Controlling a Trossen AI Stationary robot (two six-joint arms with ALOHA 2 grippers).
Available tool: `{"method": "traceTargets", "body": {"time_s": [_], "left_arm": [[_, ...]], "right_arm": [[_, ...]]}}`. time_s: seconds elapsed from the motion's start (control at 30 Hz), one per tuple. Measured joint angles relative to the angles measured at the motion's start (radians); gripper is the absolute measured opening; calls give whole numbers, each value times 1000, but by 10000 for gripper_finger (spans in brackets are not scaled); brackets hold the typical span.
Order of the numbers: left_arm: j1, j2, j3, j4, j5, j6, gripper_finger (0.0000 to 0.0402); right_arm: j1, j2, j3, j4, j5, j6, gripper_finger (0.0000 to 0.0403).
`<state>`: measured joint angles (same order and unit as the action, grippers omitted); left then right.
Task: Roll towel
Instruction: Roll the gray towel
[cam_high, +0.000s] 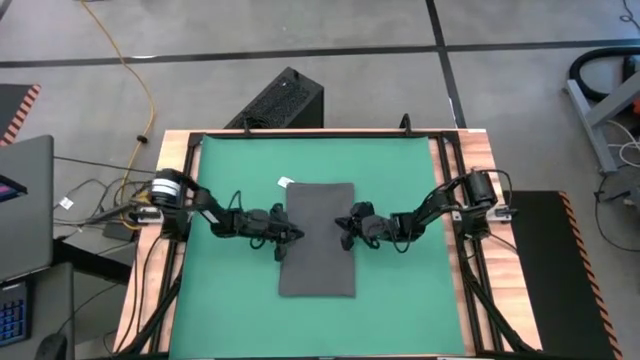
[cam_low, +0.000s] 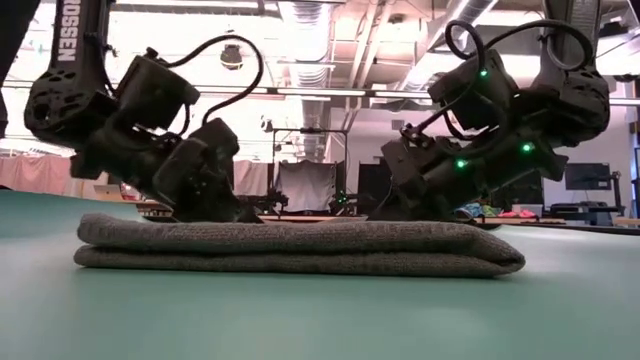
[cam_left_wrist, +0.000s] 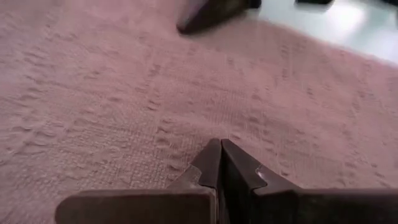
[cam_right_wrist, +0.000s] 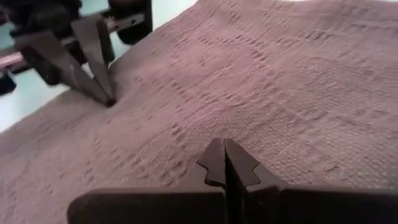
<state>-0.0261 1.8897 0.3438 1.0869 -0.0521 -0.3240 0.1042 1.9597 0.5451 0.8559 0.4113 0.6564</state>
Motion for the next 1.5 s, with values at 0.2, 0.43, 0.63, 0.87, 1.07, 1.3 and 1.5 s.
{"method": "traceTargets", "body": {"time_s": [0.2,0.43,0.63,0.87,1.07,1.3,1.5], "left_arm": [[-5,-43,-52,-10,-6,-78,0],[-20,-273,-61,-84,-95,-135,0],[-106,-348,-13,-187,-168,-112,0],[-182,-236,6,-167,-247,-134,0],[-201,-98,2,-119,-242,-146,0],[-195,-54,-3,-70,-207,-145,0],[-196,-245,-5,-153,-258,-148,0]], "right_arm": [[8,-128,-15,-42,-49,-59,9],[88,-323,-10,-68,-5,-150,9],[196,-317,-12,-206,125,-75,9],[262,-129,-7,-137,190,66,9],[293,15,0,-42,255,134,9],[295,-72,-5,-73,221,105,9],[283,-288,-6,-154,194,5,9]]}}
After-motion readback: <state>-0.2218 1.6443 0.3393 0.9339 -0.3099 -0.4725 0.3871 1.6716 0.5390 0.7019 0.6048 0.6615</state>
